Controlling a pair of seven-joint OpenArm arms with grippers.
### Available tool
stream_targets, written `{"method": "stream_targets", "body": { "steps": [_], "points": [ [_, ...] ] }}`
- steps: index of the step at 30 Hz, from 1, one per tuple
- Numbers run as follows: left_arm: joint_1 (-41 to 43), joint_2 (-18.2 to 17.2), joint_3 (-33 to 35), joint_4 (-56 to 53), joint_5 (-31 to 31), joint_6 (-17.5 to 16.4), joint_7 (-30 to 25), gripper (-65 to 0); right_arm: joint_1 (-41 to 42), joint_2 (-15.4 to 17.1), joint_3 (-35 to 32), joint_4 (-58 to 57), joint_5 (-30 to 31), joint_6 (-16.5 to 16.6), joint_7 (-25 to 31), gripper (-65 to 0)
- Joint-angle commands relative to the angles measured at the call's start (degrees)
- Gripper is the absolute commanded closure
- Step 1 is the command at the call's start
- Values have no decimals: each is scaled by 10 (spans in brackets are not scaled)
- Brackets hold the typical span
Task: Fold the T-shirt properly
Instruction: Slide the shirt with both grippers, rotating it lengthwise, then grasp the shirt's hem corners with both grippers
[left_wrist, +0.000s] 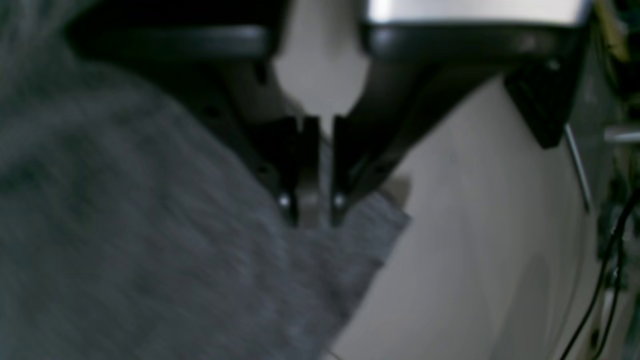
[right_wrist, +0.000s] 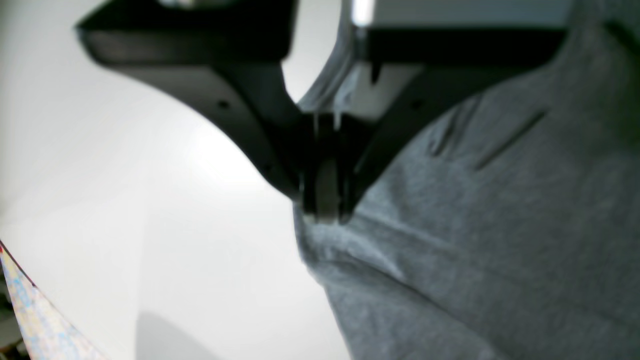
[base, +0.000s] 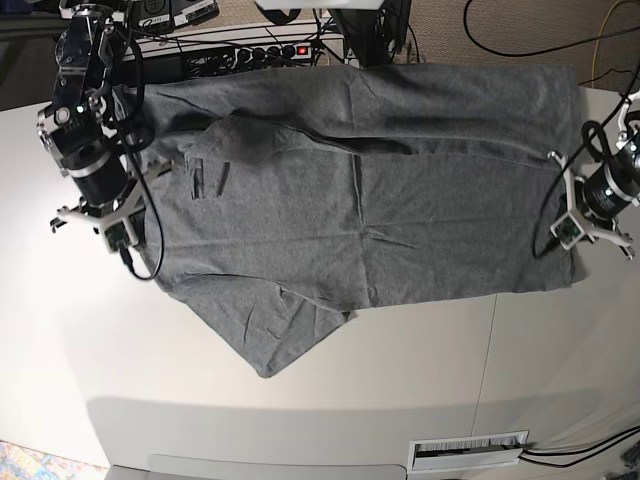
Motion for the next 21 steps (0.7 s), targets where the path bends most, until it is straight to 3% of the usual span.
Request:
{"method": "stream_targets", "body": {
  "steps": [1, 3, 8, 14, 21],
  "points": [
    [-23, -2, -8, -11, -2, 9, -17, -103, 16, 7, 3, -9, 2, -5, 22, 0],
    [-54, 21, -8, -49, -4, 9, -29, -121, 33, 7, -3, -41, 3, -5, 33, 0],
    [-135, 59, -8, -156, -5, 0, -57, -122, 81, 7, -37, -101, 4, -4, 37, -215],
    [-233, 90, -8, -302, -46, -46, -71, -224, 165, 7, -70, -191, 4, -3, 45, -223],
    [-313, 99, -8, -451, -101, -99, -85, -232, 280, 7, -104, -307, 3, -3, 52, -223]
  ]
}}
